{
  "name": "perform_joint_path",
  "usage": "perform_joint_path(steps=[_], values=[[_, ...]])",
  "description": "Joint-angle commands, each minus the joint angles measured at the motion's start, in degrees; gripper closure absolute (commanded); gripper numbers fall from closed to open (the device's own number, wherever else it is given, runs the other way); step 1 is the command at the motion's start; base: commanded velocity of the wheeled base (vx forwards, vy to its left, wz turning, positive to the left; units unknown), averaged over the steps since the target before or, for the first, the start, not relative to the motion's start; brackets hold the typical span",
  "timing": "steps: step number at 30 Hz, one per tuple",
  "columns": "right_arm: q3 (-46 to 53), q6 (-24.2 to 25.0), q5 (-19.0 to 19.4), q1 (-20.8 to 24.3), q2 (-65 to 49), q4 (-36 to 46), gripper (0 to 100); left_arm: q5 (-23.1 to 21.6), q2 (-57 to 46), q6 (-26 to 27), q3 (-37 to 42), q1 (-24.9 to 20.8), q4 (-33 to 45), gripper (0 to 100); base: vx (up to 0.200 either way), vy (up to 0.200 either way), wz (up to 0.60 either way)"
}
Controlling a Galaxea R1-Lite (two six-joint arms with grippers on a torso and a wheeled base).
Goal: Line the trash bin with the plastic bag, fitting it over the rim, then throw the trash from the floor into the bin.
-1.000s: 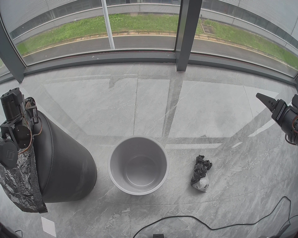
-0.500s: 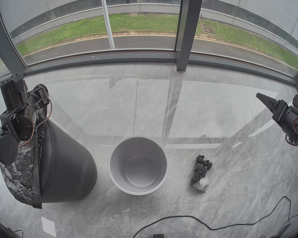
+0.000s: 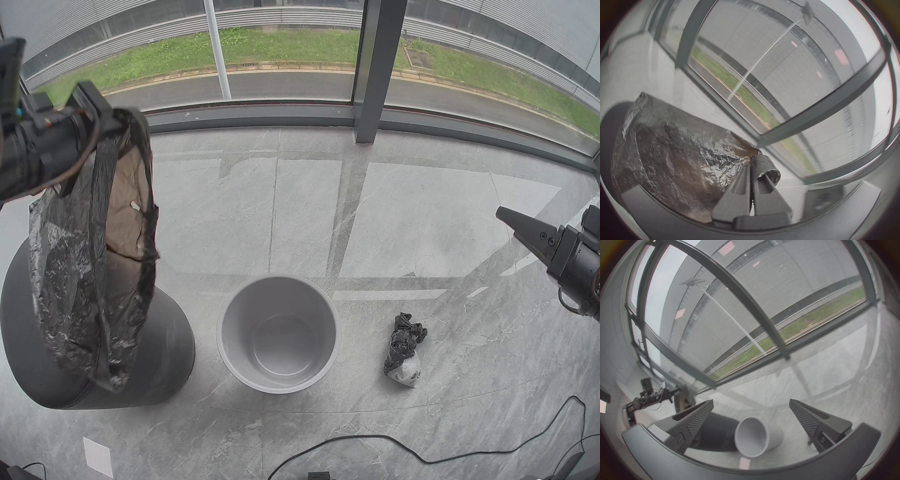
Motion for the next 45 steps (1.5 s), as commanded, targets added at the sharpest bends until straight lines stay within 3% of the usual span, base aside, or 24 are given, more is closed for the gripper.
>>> perform_joint_path(steps=[1,9,13,19,21,25,31,34,45], values=[[1.44,3.53,8.36,7.38,3.35,-2.14,0,-10.80,-3.54,-10.26,-12.59,-2.59,6.99,100,0.000,0.000,0.00],[-3.84,2.91,8.09,13.71,9.33,-1.61,0,-20.38,-0.11,-17.38,-14.00,-5.14,10.59,100,0.000,0.000,0.00],[-3.92,-0.25,8.01,16.26,12.84,-1.79,0,-24.33,0.50,-18.17,-13.56,-6.11,10.41,100,0.000,0.000,0.00],[-6.12,-1.57,2.56,19.51,20.05,-2.49,0,-24.51,-0.11,-20.99,-13.65,-12.70,10.33,100,0.000,0.000,0.00],[-7.44,-1.48,-0.43,19.69,23.74,-4.25,0,-24.16,-2.66,-21.69,-13.47,-17.53,10.59,100,0.000,0.000,0.00],[-8.32,-1.40,-0.34,20.65,28.49,-8.29,0,-24.07,-4.33,-21.69,-13.47,-20.61,10.59,100,0.000,0.000,0.00],[-11.31,-1.31,-2.10,27.68,37.37,-10.49,0,-24.07,-4.77,-22.39,-13.30,-21.67,10.59,100,0.000,0.000,0.00],[-13.50,-1.22,-6.06,30.32,40.62,-11.81,0,-24.16,-5.47,-22.74,-11.01,-22.28,9.89,100,0.000,0.000,0.00],[-15.09,-1.22,-6.76,31.29,41.06,-11.98,0,-24.68,-6.97,-23.36,-4.07,-23.78,2.50,100,0.000,0.000,0.00]])
